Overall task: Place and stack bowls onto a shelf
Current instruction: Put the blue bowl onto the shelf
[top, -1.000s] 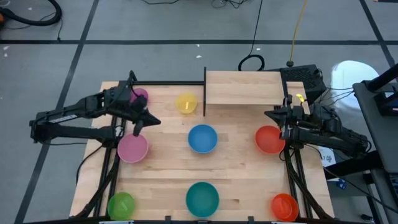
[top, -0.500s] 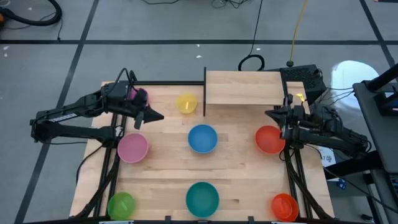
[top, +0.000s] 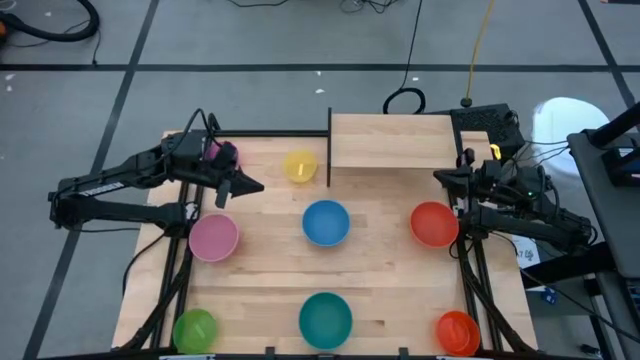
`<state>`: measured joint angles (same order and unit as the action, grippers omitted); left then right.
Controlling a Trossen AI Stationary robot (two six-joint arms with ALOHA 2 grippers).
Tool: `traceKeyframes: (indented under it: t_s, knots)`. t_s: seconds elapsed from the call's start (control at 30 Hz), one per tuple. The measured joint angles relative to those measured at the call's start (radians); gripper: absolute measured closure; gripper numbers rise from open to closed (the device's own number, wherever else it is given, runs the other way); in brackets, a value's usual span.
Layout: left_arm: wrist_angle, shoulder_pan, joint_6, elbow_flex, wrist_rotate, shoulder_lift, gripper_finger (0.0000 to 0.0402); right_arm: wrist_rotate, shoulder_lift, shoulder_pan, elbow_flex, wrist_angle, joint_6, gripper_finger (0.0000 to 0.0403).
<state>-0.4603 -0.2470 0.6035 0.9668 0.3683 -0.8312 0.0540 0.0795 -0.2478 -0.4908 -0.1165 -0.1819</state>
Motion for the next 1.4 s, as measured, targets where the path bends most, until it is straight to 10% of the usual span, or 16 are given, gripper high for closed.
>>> traceKeyframes:
  t_s: [0.3,0.8,1.4]
  knots:
    - [0.003,0.010,-0.078,-0.001,0.000,-0.016,0.0394,0.000,0.000,0.000,0.000,0.000,-0.016,0.0403]
    - [0.033,0.028,-0.002,-0.001,0.000,-0.138,0.0305,0.000,0.000,0.000,0.000,0.017,-0.016,0.0403]
    - [0.108,0.141,-0.764,-0.001,-0.094,-0.447,0.0293,-0.001,0.000,0.000,0.000,0.098,0.012,0.0403]
